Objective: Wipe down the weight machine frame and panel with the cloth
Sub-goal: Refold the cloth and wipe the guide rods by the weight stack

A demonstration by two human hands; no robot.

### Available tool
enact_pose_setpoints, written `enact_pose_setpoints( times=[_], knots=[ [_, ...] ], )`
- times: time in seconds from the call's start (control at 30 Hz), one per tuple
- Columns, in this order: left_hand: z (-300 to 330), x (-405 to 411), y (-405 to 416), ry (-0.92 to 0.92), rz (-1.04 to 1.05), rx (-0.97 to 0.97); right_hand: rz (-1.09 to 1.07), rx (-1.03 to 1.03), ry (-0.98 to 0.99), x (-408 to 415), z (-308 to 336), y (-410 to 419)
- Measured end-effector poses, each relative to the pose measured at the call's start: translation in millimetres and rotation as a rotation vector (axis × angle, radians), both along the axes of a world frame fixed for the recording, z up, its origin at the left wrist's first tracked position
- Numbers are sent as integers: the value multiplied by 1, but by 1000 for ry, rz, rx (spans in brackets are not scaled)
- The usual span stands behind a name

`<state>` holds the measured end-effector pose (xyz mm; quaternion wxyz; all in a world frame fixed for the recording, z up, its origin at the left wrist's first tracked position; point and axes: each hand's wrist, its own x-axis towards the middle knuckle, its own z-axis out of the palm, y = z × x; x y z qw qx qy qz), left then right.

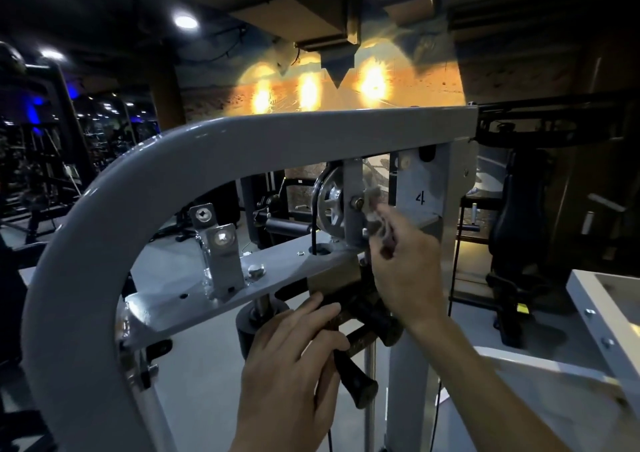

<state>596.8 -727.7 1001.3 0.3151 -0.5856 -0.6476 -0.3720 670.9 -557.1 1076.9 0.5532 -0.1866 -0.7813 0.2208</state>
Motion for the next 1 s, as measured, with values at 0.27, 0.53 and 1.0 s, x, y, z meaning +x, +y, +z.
enact_pose_setpoints(
  times=[0.27,0.53,1.0],
  knots=[
    [-2,-1,0,9,0,-28,-61,220,208,6,38,-6],
    [-1,1,-1,-2,-5,-41,59,540,-67,4,4,-15],
    [-2,0,-3,62,55,-14,288,345,-184,8,20,-64]
  ],
)
